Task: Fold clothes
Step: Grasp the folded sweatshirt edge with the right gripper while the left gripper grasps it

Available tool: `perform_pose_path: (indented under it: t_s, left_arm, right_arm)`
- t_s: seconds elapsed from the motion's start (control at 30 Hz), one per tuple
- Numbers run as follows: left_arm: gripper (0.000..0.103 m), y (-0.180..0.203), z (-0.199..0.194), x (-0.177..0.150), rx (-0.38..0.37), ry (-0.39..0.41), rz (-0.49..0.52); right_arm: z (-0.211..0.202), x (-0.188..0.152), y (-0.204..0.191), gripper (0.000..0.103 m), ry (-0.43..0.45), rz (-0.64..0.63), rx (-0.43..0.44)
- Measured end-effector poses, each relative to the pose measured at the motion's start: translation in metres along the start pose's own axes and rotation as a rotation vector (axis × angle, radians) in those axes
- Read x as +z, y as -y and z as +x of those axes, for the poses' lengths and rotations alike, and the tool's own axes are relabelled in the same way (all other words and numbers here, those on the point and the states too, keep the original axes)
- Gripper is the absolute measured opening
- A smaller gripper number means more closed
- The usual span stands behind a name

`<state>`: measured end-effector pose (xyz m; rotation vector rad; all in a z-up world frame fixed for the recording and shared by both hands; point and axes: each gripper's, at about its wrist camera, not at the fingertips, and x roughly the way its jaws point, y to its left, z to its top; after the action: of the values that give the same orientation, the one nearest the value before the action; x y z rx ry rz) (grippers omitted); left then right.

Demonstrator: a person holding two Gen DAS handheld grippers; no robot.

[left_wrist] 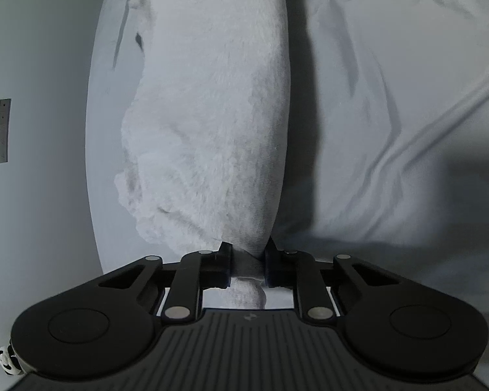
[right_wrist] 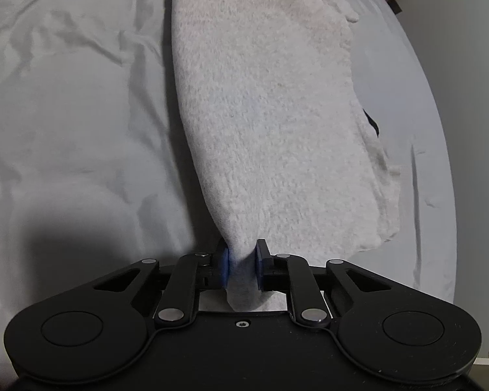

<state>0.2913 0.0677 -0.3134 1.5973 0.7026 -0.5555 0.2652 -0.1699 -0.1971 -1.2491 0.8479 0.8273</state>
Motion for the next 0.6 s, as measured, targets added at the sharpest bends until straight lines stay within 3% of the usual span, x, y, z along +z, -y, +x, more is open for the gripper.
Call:
perform_pose_path:
  t_s: [0.27, 0.6]
  left_arm:
    - [0.015, -0.012, -0.010, -0.032, -0.012, -0.072, -0.006]
    - [0.015, 0.004, -0.031, -0.075, -0.124, -0.065, 0.116]
  right_arm:
    - [-0.046, 0.022, -0.026, 0.011, 0.031, -0.057, 0.216]
    - [-0.082, 0.060, -0.092, 0.011, 0.076, -0.147, 0.436]
